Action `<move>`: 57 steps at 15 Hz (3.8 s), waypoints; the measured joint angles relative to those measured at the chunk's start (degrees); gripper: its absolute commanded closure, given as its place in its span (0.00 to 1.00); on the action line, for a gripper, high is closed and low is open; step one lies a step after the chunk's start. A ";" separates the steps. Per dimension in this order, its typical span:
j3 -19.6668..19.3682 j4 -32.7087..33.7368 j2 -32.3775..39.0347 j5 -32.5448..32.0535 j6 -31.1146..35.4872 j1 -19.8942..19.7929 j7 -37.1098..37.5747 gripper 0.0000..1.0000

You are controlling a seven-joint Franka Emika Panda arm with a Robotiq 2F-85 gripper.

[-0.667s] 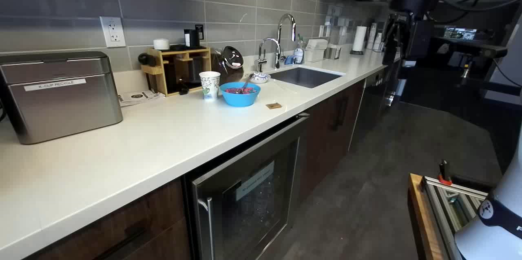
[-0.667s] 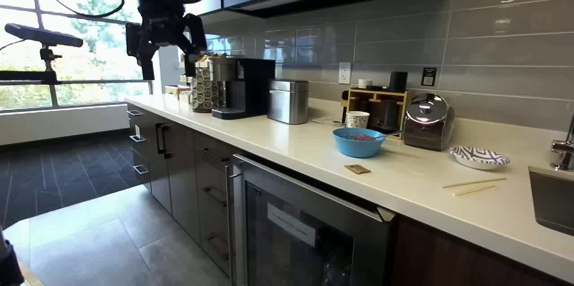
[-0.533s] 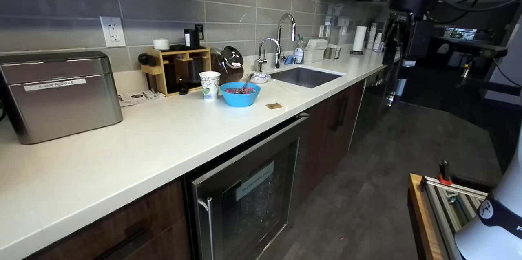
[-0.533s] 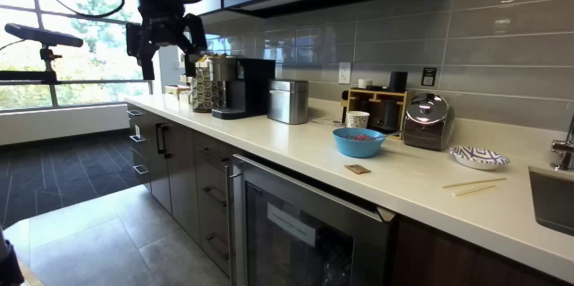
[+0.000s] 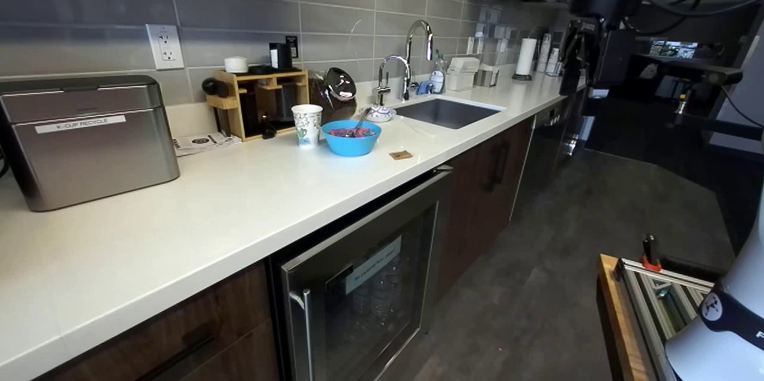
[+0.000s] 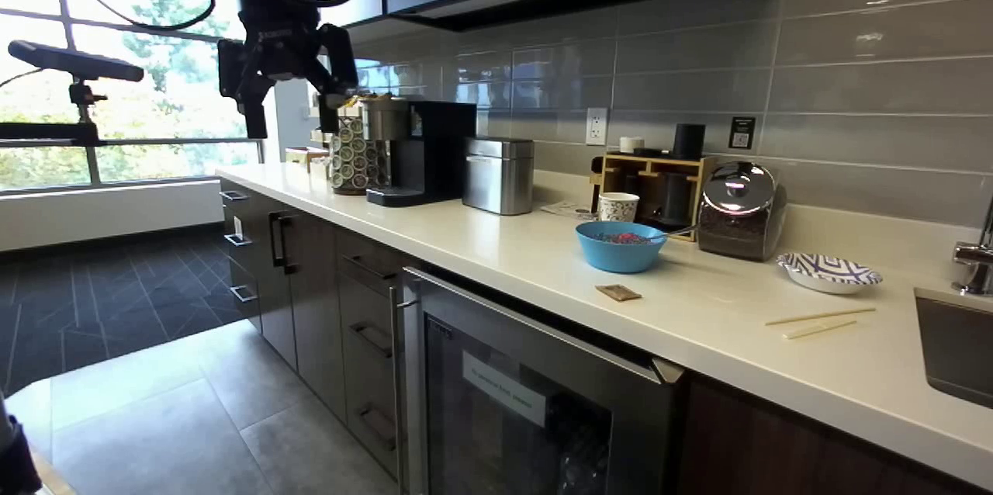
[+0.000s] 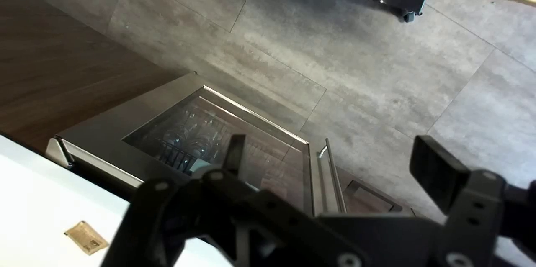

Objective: Open then close the cabinet door

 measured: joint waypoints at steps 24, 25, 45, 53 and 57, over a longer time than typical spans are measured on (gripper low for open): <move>9.41 16.59 60.50 8.93 47.59 3.99 54.01 0.00; 9.19 18.29 62.89 8.90 47.62 4.69 54.08 0.00; 3.85 32.83 80.37 11.20 49.91 10.05 50.52 0.00; -0.08 40.41 87.12 10.28 50.50 15.01 50.59 0.00; -1.06 42.79 89.19 10.19 50.57 15.53 50.59 0.19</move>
